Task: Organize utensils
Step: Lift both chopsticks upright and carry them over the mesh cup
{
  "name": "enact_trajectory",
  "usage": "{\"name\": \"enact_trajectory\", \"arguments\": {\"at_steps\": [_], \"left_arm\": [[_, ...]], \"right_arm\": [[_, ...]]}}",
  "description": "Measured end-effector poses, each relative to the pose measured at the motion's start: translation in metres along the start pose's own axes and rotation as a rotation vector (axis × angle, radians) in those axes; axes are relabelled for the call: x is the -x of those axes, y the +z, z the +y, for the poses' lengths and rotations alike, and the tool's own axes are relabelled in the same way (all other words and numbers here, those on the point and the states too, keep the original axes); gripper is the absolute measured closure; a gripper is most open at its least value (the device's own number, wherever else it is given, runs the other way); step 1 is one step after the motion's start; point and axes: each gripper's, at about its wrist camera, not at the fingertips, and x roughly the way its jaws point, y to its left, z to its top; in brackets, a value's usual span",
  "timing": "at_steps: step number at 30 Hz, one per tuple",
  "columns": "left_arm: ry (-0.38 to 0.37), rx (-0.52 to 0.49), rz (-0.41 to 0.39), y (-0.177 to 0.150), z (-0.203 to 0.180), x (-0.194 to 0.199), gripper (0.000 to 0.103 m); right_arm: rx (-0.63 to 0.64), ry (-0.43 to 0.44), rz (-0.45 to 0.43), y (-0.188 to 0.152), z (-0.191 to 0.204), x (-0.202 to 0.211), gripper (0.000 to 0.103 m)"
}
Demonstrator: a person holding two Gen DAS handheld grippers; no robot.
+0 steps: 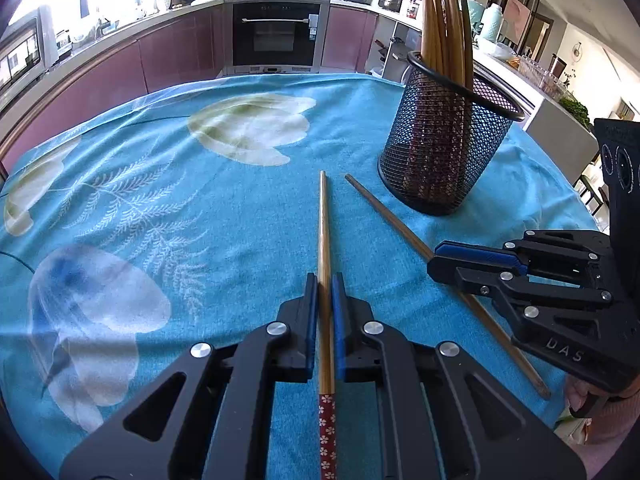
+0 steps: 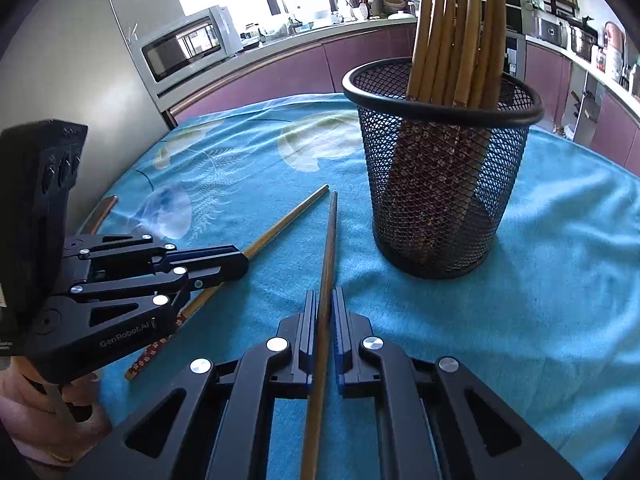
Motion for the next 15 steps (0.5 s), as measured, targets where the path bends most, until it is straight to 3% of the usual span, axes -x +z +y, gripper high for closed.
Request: {"name": "enact_trajectory", "arguments": {"at_steps": [7, 15], "left_arm": [[-0.035, 0.007, 0.011, -0.009, 0.002, 0.007, 0.095], [-0.053, -0.028, 0.023, -0.012, -0.008, 0.007, 0.095]], "right_arm": [[-0.027, 0.073, -0.020, -0.002, -0.003, 0.008, 0.097], [0.023, 0.056, 0.019, 0.001, 0.008, -0.003, 0.097]]}}
